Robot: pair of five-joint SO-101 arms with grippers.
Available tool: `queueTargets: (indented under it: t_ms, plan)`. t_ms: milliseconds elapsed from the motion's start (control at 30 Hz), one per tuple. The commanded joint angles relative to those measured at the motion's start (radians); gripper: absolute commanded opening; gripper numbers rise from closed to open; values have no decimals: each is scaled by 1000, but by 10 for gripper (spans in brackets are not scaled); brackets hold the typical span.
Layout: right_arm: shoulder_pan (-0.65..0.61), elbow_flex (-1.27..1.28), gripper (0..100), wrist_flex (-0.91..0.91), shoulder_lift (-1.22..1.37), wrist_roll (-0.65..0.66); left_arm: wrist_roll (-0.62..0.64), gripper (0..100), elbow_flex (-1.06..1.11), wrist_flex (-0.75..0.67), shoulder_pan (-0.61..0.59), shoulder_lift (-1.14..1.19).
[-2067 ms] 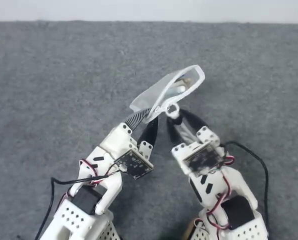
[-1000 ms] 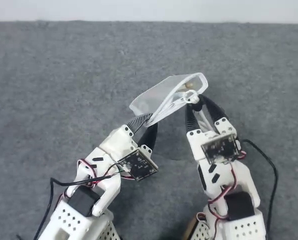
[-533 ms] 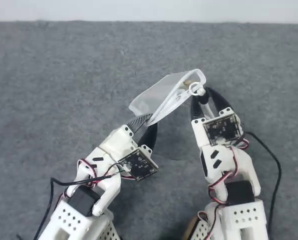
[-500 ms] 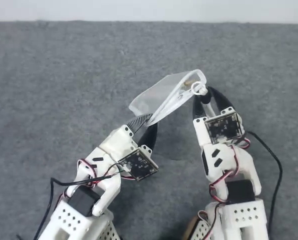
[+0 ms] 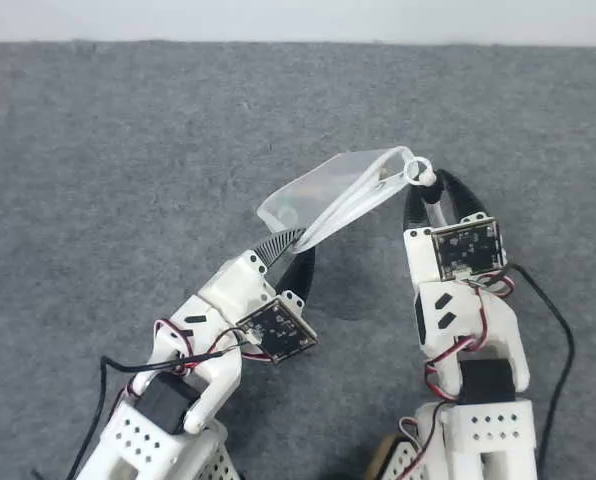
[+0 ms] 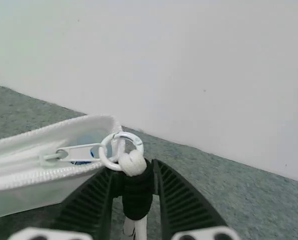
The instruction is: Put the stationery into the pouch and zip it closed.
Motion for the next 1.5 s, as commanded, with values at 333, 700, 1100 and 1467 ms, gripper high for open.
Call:
queueTargets:
  t_ms: [333, 700, 1100, 1467]
  plan:
    - [97, -94, 7, -45, 41, -74, -5, 7, -25, 40, -12, -3]
    - [203, -241, 7, -91, 357, -178, -5, 7, -25, 40, -12, -3]
    - [254, -288, 7, -90, 453, -235, -5, 7, -27, 38, -38, -3]
    - [312, -288, 7, -88, 456, -315, -3, 7, -27, 38, -38, -3]
